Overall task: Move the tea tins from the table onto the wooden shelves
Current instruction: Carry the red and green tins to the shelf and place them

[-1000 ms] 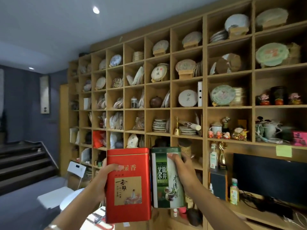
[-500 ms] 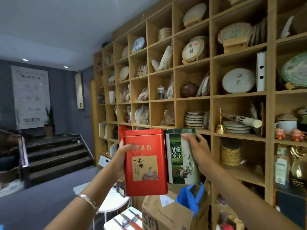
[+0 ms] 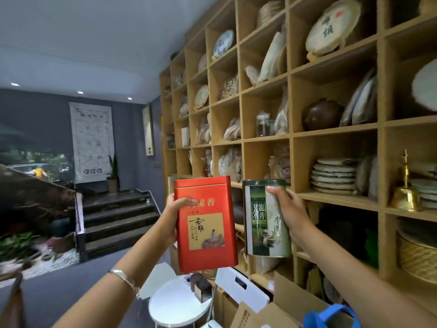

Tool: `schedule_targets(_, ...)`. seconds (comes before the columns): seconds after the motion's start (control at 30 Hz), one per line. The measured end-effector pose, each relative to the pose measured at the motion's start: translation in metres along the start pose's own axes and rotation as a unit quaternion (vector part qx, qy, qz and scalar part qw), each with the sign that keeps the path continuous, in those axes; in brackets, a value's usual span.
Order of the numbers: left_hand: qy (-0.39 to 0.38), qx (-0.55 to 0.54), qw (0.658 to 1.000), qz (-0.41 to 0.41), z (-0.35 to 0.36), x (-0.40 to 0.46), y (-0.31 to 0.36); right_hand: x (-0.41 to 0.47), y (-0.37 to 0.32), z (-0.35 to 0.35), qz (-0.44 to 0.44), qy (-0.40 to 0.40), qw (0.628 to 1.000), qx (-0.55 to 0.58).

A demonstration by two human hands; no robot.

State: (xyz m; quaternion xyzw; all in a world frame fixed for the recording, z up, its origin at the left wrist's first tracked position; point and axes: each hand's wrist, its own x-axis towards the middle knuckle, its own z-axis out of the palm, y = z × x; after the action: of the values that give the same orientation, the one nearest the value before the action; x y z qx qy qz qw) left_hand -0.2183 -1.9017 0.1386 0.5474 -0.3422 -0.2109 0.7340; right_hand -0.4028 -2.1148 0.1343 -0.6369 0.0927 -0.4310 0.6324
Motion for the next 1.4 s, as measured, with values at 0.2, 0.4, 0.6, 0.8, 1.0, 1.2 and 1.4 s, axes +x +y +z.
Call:
schedule_targets(0.2, -0.003, 0.010, 1.000, 0.000, -0.009, 0.096, -0.023, 0.079, 0.062, -0.004, 0.019, 0.006, 0.999, -0.025)
schedule_targets(0.4, -0.062, -0.005, 0.998, 0.025, -0.015, 0.187, -0.058, 0.146, 0.102, -0.009, 0.028, 0.028, 0.999, -0.020)
schedule_targets(0.6, -0.111, -0.042, 0.993, 0.025, -0.014, 0.307, -0.092, 0.213, 0.117, -0.019, -0.015, 0.115, 0.993, -0.034)
schedule_targets(0.8, -0.227, -0.056, 0.971, 0.048, 0.007, 0.434, -0.091, 0.276, 0.120, -0.013, -0.072, 0.242, 0.967, -0.038)
schedule_targets(1.0, -0.294, -0.086, 0.951, 0.044, 0.042, 0.520, -0.096, 0.326, 0.113, -0.008, -0.117, 0.311, 0.939, -0.093)
schedule_targets(1.2, -0.341, -0.109, 0.933, 0.038, 0.071, 0.566, -0.121, 0.355, 0.102, -0.019, -0.115, 0.331, 0.923, -0.158)
schedule_targets(1.4, -0.374, -0.151, 0.914, 0.037, 0.089, 0.582, -0.145, 0.371, 0.108, -0.035, -0.118, 0.360, 0.909, -0.176)
